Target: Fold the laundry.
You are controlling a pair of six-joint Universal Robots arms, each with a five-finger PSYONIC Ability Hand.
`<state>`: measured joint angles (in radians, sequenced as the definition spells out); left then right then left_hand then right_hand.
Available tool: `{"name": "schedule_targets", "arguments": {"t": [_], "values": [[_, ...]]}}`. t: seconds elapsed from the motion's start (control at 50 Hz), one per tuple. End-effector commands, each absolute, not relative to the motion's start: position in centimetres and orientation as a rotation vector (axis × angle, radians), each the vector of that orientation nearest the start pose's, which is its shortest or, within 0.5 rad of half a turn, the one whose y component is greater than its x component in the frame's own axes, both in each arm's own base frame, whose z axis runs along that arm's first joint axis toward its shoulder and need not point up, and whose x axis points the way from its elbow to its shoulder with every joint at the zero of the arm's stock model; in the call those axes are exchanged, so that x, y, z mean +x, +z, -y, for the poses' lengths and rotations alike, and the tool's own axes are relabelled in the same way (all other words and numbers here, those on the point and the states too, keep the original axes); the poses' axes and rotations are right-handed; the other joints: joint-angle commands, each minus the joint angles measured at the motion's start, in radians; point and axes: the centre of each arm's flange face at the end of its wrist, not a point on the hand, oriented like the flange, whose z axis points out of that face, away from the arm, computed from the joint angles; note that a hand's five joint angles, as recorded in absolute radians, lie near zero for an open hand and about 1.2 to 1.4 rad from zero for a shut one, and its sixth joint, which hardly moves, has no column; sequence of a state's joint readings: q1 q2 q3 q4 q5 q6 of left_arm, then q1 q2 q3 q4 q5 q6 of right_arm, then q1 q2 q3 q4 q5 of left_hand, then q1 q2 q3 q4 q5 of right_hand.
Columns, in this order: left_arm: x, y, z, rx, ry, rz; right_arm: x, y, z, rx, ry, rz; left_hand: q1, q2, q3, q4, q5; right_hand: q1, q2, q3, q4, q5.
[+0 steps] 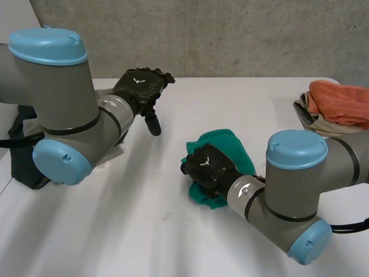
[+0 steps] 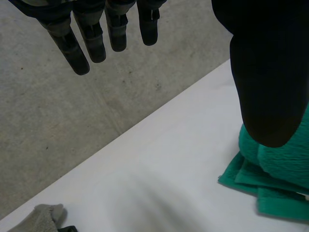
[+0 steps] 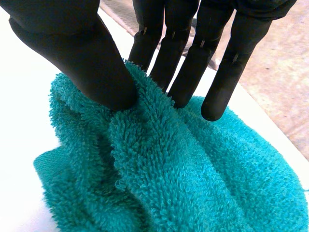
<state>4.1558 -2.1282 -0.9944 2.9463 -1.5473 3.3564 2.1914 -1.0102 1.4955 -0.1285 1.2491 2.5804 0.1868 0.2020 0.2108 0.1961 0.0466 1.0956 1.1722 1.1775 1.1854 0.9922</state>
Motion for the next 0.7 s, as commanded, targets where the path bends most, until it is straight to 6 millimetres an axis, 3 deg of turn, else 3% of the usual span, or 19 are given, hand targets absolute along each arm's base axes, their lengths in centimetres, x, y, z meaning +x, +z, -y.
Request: {"name": "schedule_targets", "arguments": {"t": [0.02, 0.12, 0.24, 0.34, 0.44, 0.56, 0.7], "values": [[-33.3, 27.2, 29.4, 0.922, -2.212, -2.355, 33.6, 18.1, 22.5, -1.444, -1.717, -1.727, -0.012, -0.027, -0.036, -0.022, -0.047, -0.675, -0.752, -0.757, -0.765, -0.746], [-34.6, 28.8, 30.2, 0.897, -2.336, -2.276, 30.9, 23.3, 26.0, -1.127, -1.867, -1.808, -0.012, -0.027, -0.036, -0.022, -0.047, -0.882, -0.959, -0.964, -0.972, -0.954], [-37.7, 28.0, 29.8, 1.009, -2.355, -2.329, 26.6, 24.9, 30.1, -0.748, -1.828, -2.009, -0.012, -0.027, -0.036, -0.022, -0.047, -0.921, -0.998, -1.003, -1.011, -0.992], [-41.6, 24.5, 27.3, 1.298, -2.207, -2.514, 25.2, 24.2, 32.3, -0.647, -1.755, -2.107, -0.012, -0.027, -0.036, -0.022, -0.047, -0.921, -0.998, -1.003, -1.011, -0.992], [-43.6, 21.0, 24.9, 1.452, -2.005, -2.637, 24.1, 22.3, 33.7, -0.628, -1.686, -2.206, -0.012, -0.027, -0.036, -0.022, -0.047, -0.921, -0.998, -1.003, -1.011, -0.992], [-44.3, 18.3, 24.3, 1.396, -1.903, -2.645, 24.2, 19.2, 33.5, -0.655, -1.546, -2.288, -0.012, -0.027, -0.036, -0.022, -0.047, -0.921, -0.998, -1.003, -1.011, -0.992], [-42.7, 16.3, 24.8, 1.222, -1.731, -2.577, 26.6, 16.2, 31.4, -0.824, -1.409, -2.244, -0.012, -0.027, -0.036, -0.022, -0.047, -0.921, -0.998, -1.003, -1.011, -0.992]]}}
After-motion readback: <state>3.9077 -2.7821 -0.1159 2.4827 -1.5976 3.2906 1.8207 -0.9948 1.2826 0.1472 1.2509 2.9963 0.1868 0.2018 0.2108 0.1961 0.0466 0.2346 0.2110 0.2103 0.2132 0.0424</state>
